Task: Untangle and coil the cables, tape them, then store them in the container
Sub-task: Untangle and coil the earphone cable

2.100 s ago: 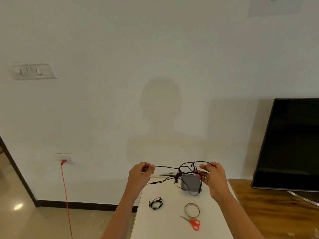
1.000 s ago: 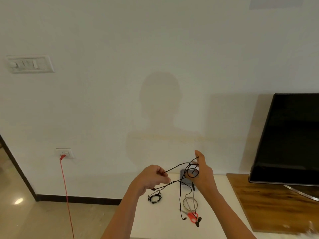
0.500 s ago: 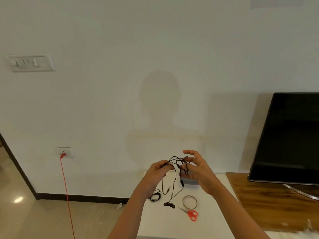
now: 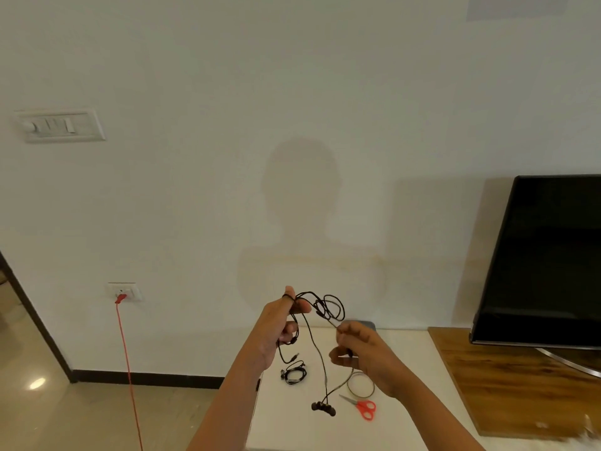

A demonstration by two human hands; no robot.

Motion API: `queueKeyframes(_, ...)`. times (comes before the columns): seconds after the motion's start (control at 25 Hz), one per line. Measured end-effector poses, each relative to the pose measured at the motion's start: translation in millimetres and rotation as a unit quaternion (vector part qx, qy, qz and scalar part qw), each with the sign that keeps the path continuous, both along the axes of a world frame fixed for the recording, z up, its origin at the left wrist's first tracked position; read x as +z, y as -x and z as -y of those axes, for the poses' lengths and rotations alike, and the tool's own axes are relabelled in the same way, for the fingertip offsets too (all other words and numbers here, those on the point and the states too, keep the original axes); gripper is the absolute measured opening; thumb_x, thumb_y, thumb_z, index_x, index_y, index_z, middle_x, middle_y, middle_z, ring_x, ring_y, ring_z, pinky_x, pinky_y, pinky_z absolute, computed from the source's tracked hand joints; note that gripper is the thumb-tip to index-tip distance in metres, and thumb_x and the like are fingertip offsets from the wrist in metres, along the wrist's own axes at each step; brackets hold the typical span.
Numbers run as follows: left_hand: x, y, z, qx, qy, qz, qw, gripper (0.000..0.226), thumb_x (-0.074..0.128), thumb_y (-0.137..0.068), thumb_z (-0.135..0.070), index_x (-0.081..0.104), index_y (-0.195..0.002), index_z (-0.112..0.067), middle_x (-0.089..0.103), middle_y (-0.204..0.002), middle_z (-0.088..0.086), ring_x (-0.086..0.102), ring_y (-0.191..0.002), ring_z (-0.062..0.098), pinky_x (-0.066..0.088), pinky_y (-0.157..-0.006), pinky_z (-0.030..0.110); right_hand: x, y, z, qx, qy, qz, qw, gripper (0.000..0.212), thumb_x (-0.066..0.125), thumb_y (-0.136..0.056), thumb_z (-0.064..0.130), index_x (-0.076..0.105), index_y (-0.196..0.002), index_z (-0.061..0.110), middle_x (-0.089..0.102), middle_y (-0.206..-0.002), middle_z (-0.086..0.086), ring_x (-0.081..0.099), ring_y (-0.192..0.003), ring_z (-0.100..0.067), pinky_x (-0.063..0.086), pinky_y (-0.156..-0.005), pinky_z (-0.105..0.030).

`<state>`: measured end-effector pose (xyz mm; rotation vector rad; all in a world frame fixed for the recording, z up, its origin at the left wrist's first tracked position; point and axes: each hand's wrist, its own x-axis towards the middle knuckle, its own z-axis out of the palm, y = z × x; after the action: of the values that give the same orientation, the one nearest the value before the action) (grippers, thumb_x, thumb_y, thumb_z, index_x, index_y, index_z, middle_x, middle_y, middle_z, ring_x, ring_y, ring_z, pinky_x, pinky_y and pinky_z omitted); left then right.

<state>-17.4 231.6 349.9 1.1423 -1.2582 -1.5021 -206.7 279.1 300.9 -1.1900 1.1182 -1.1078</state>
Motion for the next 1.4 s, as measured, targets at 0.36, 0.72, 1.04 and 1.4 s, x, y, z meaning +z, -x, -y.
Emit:
queueKeyframes(0.36, -17.8, -45.6, 13.0, 0.127, -0.027, -0.059, 0.99, 0.048, 0.035, -0.101, -0.038, 0.064, -0.086, -0.003, 0.067, -0.083, 0.014, 0.063, -0.068, 0.021, 0.057, -0.064, 0.028, 11.2, 35.1, 5.0, -0.168, -0.021, 0.15, 0.974, 0.015, 0.039, -0.101, 0.018, 0.052, -0.094, 0.018, 0.071, -0.087, -0.011, 0.05, -0.06, -0.018, 0.044, -0.052, -0.026)
queueKeyframes(0.72, -4.2, -35.6, 5.3, 0.063, -0.102, -0.166, 0.979, 0.047, 0.04, -0.096, -0.049, 0.063, -0.094, -0.008, 0.063, -0.072, 0.002, 0.047, -0.05, 0.008, 0.052, -0.053, 0.023, 8.0, 32.5, 13.2, -0.168, 0.019, -0.081, 0.982, 0.015, 0.046, -0.099, 0.02, 0.057, -0.095, 0.01, 0.071, -0.088, -0.006, 0.047, -0.058, -0.008, 0.037, -0.049, -0.014)
queueKeyframes(1.04, 18.1, 27.7, -13.4, -0.091, 0.053, -0.073, 0.992, 0.031, 0.06, -0.093, -0.023, 0.056, -0.12, -0.008, 0.059, -0.123, 0.011, 0.06, -0.105, 0.018, 0.055, -0.091, 0.038, 11.8, -7.2, 4.6, 0.011, 0.031, -0.085, 0.996, 0.06, 0.077, -0.076, 0.016, 0.042, -0.123, 0.028, 0.066, -0.112, 0.001, 0.067, -0.096, -0.017, 0.054, -0.079, -0.028)
queueKeyframes(1.4, -23.5, -4.8, 8.8, 0.055, 0.279, 0.197, 0.938, 0.079, 0.082, -0.068, -0.04, 0.038, -0.133, -0.03, 0.056, -0.119, -0.013, 0.048, -0.113, 0.001, 0.039, -0.092, 0.016, 47.2, 0.1, 1.5, -0.059, 0.051, 0.098, 0.992, 0.024, 0.036, -0.1, 0.006, 0.056, -0.087, 0.006, 0.063, -0.073, -0.009, 0.047, -0.047, -0.013, 0.037, -0.046, -0.022)
